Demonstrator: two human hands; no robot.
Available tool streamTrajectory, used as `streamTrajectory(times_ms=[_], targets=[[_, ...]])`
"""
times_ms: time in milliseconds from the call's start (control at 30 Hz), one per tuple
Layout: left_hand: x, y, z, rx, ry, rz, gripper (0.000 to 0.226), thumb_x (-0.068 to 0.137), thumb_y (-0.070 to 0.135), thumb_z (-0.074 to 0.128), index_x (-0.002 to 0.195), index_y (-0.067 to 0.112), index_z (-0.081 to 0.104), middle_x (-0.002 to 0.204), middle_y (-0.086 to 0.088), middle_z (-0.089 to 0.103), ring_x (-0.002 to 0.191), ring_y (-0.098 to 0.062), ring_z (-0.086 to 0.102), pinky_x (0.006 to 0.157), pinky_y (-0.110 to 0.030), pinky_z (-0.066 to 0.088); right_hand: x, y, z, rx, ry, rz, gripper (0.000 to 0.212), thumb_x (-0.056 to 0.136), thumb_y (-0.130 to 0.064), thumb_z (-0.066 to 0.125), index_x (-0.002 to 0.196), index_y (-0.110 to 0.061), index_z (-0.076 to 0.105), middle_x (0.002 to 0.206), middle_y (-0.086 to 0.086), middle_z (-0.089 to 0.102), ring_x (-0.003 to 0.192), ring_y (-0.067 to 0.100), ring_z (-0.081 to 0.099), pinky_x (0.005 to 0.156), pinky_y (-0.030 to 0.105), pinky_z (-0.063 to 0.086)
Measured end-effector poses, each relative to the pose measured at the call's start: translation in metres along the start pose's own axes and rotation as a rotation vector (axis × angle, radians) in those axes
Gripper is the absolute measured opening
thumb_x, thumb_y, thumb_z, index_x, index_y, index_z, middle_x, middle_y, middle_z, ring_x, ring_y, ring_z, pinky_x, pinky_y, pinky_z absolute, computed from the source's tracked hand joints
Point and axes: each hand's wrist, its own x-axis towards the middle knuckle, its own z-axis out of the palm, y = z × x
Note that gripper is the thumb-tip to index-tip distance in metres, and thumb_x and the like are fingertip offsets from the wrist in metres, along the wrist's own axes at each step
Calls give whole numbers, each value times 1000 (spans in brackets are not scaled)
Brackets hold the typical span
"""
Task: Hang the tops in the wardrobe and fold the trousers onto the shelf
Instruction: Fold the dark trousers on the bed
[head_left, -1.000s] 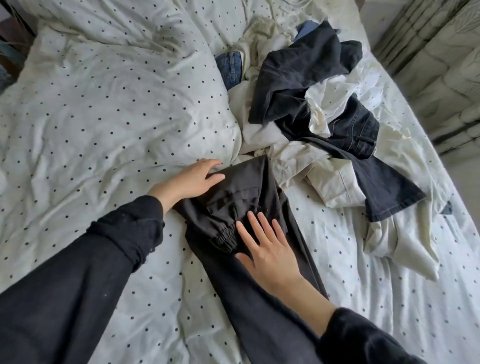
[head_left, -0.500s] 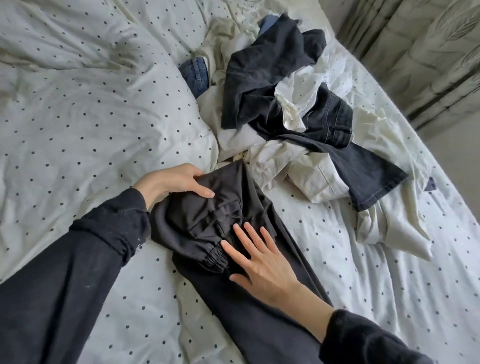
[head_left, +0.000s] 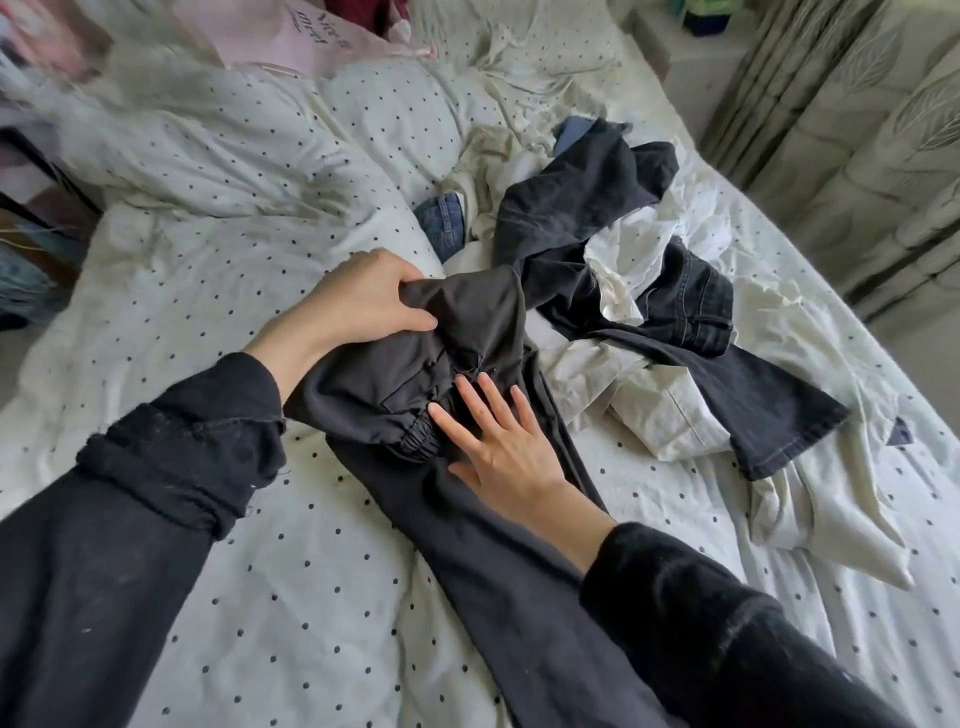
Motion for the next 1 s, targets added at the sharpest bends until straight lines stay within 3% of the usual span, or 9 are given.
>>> streamTrajectory(times_ms=[133,267,367,467,533,667,767,900,1000], targets=[[-9,12,-13,189,195,31,25,81,35,68,99,19,68,98,-9,67,97,-33,58,76,-35,43,43,-4,-18,74,-88,5,64,98,-39,40,151,-33,4,159,5,-5,146,26,-10,117,48,6],[-32,5,46,266,152,53,19,86,32,59,97,17,59,104,-8,64,98,-35,58,69,-33,34,1,-5,6,73,-277,1,60,101,-39,33,151,-28,4,158,4,-13,145,23,-15,118,46,-3],[-44,2,78,277,158,79,19,89,34,57,98,16,57,101,-4,62,94,-32,60,66,-31,33,-39,11,23,91,-297,6,52,101,-33,35,150,-21,22,159,7,2,147,24,2,116,44,-4],[-60,12,106,240,248,117,24,90,33,58,106,16,60,101,-5,62,89,-32,61,62,-31,32,-75,28,31,139,-157,81,43,90,-27,38,121,-12,64,132,10,57,124,27,53,105,48,30],[-74,22,125,265,267,174,26,87,32,61,106,13,60,98,-8,62,87,-32,63,61,-33,35,-95,37,31,242,-13,153,41,90,-23,36,109,-8,69,116,9,67,109,28,63,95,46,46],[-109,40,174,351,1,261,37,91,39,54,119,15,51,111,-4,56,101,-23,58,72,-31,40,-118,37,13,515,289,538,24,94,-9,42,109,-3,59,107,12,63,96,31,59,80,37,45],[-120,40,192,326,-261,321,38,96,31,44,131,17,51,126,-3,55,110,-25,54,90,-35,42,-125,26,8,483,452,450,22,91,-13,39,109,-9,51,108,10,58,97,21,50,82,33,44],[-103,12,169,-105,-60,174,34,89,8,45,110,20,68,115,2,66,106,-22,60,92,-36,46,-123,2,25,335,368,191,25,87,-15,46,108,-10,58,114,12,61,109,28,55,83,37,49],[-69,-20,146,-56,4,73,35,94,11,48,129,12,53,128,-6,54,119,-25,51,99,-37,40,-128,-12,44,209,161,146,38,86,-29,46,114,-13,65,120,13,62,115,30,58,73,35,55]])
